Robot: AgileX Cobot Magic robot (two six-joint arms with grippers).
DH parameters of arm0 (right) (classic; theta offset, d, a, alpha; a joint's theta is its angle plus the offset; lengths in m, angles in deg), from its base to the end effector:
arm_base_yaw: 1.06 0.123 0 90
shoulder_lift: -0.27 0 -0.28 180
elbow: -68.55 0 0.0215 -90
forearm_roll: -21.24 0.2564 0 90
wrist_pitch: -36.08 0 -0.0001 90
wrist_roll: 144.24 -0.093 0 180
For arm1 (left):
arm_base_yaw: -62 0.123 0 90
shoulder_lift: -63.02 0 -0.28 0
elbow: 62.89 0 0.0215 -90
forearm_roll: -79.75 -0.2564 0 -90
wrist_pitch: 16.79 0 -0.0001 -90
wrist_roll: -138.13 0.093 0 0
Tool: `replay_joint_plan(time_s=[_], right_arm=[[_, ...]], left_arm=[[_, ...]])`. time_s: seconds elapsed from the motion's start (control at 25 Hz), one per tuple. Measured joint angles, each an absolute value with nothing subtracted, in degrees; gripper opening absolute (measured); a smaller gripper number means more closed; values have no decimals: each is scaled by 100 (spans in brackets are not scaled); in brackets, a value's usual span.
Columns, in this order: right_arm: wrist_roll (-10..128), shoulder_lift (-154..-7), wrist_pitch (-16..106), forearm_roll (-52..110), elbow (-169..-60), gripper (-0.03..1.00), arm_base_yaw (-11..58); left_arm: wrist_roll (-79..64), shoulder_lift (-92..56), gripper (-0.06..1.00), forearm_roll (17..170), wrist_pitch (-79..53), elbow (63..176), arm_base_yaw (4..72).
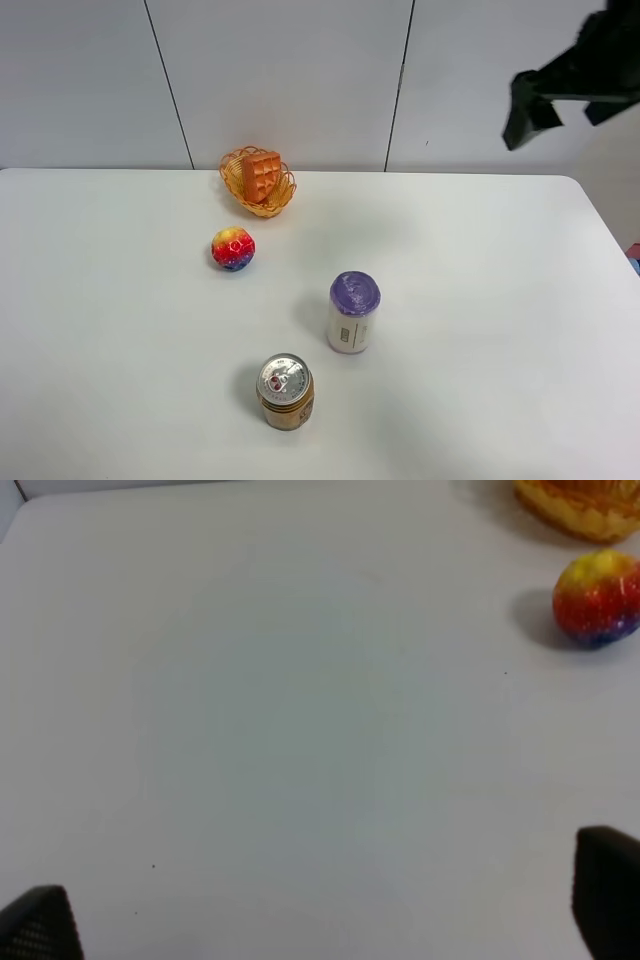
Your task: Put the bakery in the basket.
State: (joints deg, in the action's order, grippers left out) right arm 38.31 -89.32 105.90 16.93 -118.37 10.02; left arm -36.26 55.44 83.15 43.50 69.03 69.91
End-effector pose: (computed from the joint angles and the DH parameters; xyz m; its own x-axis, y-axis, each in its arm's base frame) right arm 0.2882 0.0498 0.3747 -0.8566 -0.2393 -0.4572 -0.2206 0.9707 -0.0950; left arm 0.0061 -0.0040 0.2817 -0.4380 0.0081 -0.8989 -0.0617 0.9973 0.0391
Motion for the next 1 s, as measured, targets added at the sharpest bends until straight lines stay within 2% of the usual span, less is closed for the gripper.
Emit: replay_joint_plan(time_s=[0.16, 0.28, 0.52, 1.0], right_arm=[[3827, -8152, 10589, 1677, -11222, 89, -117], [3821, -7491, 10594, 1641, -10878, 89, -607], [3638, -6040, 10562, 1678, -10090, 89, -699], [3731, -2541, 9521, 1803, -8274, 89, -706]], left_arm=[[-3626, 5544, 99, 8315, 4350, 6903, 6991], [-3626, 5544, 99, 8315, 4350, 6903, 6991], [-3626, 5544, 99, 8315, 4350, 6903, 6991], [-3626, 5544, 99, 8315, 4350, 6903, 6991]])
